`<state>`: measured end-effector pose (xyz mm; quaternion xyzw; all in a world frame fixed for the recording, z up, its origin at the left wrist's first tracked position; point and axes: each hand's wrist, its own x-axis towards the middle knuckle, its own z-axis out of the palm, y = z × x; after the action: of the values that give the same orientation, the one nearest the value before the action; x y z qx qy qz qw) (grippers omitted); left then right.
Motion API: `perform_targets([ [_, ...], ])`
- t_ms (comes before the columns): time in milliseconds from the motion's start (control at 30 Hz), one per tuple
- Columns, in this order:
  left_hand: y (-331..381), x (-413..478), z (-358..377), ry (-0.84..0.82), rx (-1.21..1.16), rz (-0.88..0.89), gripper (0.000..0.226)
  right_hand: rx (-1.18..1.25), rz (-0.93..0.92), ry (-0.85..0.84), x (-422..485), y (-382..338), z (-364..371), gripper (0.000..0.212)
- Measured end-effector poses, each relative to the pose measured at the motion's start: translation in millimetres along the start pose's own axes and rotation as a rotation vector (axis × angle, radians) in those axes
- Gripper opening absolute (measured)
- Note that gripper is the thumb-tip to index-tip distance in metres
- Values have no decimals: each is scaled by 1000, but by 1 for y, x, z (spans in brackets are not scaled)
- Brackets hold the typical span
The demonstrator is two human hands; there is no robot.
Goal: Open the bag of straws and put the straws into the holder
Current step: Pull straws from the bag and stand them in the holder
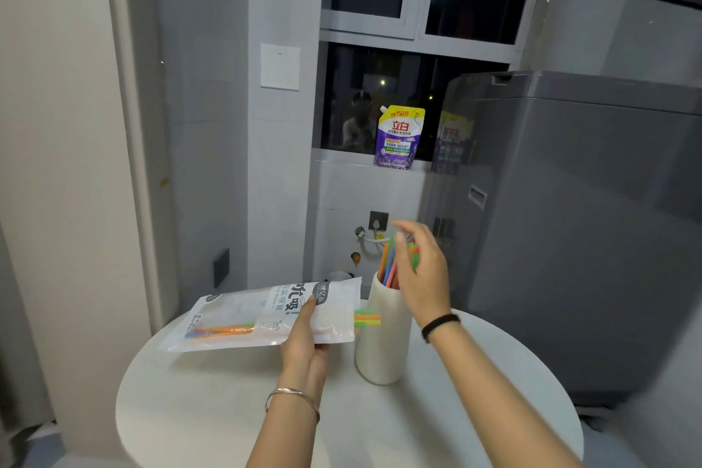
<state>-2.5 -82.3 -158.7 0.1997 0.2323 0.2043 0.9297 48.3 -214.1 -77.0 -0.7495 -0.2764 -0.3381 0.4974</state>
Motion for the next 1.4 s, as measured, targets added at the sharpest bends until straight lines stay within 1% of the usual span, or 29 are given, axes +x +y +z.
perform_targets([
  [33,1,-1,0,-3,-4,12,49,151,100,112,-14,-7,6,17],
  [67,2,-1,0,-3,-1,29,49,290,239,184,-28,-12,14,16],
  [133,3,-2,0,8,38,72,50,507,565,227,-54,-16,31,19],
  [200,2,-4,-1,43,89,124,49,584,842,132,-72,-11,42,22],
  [233,1,-5,-1,67,116,159,49,588,924,57,-78,-9,45,24],
  [267,1,-5,-1,83,152,199,49,568,955,-12,-83,-7,46,26],
  [367,2,-7,1,83,246,282,50,487,877,-115,-88,0,43,26],
  [433,4,-7,1,84,257,295,50,480,806,-163,-90,3,41,21],
  [500,6,-7,0,87,231,271,49,471,743,-199,-90,4,39,17],
  [567,9,-6,-3,88,189,216,44,471,706,-196,-88,5,36,17],
  [633,13,-6,-6,86,109,148,46,474,697,-120,-83,7,30,20],
  [700,16,-6,-9,85,40,101,50,475,718,37,-77,13,19,24],
  [767,16,-4,-11,93,22,84,51,527,745,189,-73,16,8,26],
  [800,15,-3,-11,98,22,81,51,576,759,228,-71,17,5,25],
  [833,13,-2,-11,103,23,79,52,626,778,232,-70,16,4,24],
  [900,8,-2,-9,103,32,71,53,666,826,137,-72,13,7,23],
  [1000,-1,-7,-3,87,33,55,54,605,826,-94,-79,5,18,20],
  [1033,-3,-8,-2,78,32,50,54,590,816,-124,-80,4,20,18],
  [1067,-5,-9,0,68,34,44,53,582,808,-115,-80,3,21,19],
  [1133,-6,-10,0,48,35,34,52,556,793,0,-76,4,17,27],
  [1200,-6,-9,-1,33,26,28,51,544,773,192,-70,8,10,35],
  [1233,-5,-8,-2,32,20,28,51,563,757,270,-68,11,6,37],
  [1267,-6,-8,-2,35,17,30,51,585,744,307,-67,13,4,37],
  [1300,-7,-7,-1,39,18,30,51,596,733,292,-67,14,4,35],
  [1333,-9,-8,0,42,20,29,51,593,724,231,-68,14,6,33],
  [1400,-13,-10,3,34,23,19,52,563,707,35,-72,13,15,28],
])
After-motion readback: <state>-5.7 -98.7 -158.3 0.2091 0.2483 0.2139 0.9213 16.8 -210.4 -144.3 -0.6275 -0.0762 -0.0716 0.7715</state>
